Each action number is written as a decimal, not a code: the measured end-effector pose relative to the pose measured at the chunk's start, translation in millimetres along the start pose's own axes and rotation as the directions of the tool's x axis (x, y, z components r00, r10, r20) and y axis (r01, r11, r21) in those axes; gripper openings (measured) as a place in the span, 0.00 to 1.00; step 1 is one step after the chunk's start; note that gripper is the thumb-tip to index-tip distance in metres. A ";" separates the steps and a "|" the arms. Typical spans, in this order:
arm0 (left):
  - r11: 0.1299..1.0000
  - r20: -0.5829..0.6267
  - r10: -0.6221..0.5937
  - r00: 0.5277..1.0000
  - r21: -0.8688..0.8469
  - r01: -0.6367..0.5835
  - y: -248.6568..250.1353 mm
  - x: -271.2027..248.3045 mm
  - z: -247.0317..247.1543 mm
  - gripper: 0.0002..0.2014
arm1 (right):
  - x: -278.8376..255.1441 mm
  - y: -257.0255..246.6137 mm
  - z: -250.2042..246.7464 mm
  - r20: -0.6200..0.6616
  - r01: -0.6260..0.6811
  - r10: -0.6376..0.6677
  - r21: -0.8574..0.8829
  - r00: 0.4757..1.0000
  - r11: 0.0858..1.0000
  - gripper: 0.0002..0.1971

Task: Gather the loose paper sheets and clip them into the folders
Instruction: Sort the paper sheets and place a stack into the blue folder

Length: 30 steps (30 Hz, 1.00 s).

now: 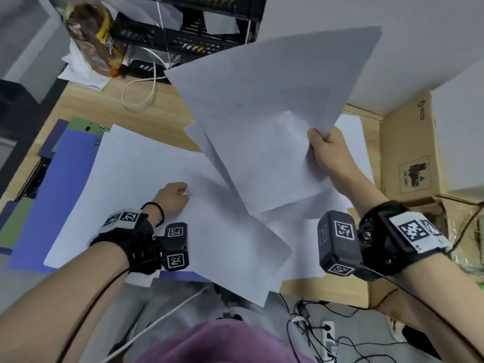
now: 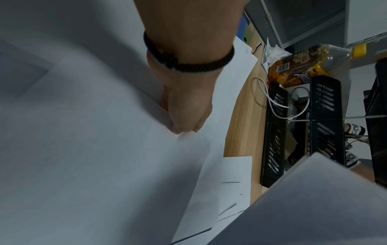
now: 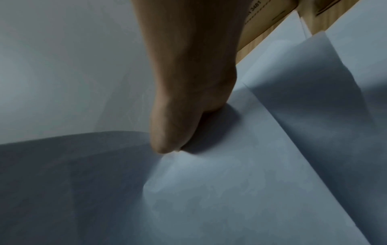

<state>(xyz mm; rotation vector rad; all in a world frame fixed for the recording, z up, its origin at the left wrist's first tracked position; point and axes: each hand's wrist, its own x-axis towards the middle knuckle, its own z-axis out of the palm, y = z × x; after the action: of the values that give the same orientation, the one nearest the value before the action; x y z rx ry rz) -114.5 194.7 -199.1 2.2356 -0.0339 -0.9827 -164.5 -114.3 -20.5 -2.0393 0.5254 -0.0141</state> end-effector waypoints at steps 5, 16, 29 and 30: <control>1.000 -0.009 0.000 1.000 0.020 0.000 11.6 -8.5 0.6 0.08 | -9.0 7.2 4.1 -0.002 -0.013 0.013 -0.023 1.000 1.000 0.12; 0.974 -0.012 -0.058 0.998 -0.219 0.054 14.1 -14.6 -19.5 0.04 | -20.2 81.2 81.5 0.265 -0.085 0.253 -0.517 0.930 0.852 0.09; 0.983 -0.159 -0.159 0.974 -0.120 0.140 -35.7 -8.0 -45.4 0.17 | 5.6 63.8 45.6 0.138 -0.232 0.274 -0.265 0.952 0.936 0.10; 0.986 -0.145 -0.149 0.978 -0.092 0.136 -30.1 -9.7 -43.4 0.16 | 5.3 49.2 43.6 0.205 -0.187 0.238 -0.239 0.949 0.953 0.11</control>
<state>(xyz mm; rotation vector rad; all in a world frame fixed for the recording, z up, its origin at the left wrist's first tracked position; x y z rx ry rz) -99.9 245.6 -190.1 2.2543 0.2333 -0.8696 -167.6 -100.5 -85.0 -2.1479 0.6184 0.4248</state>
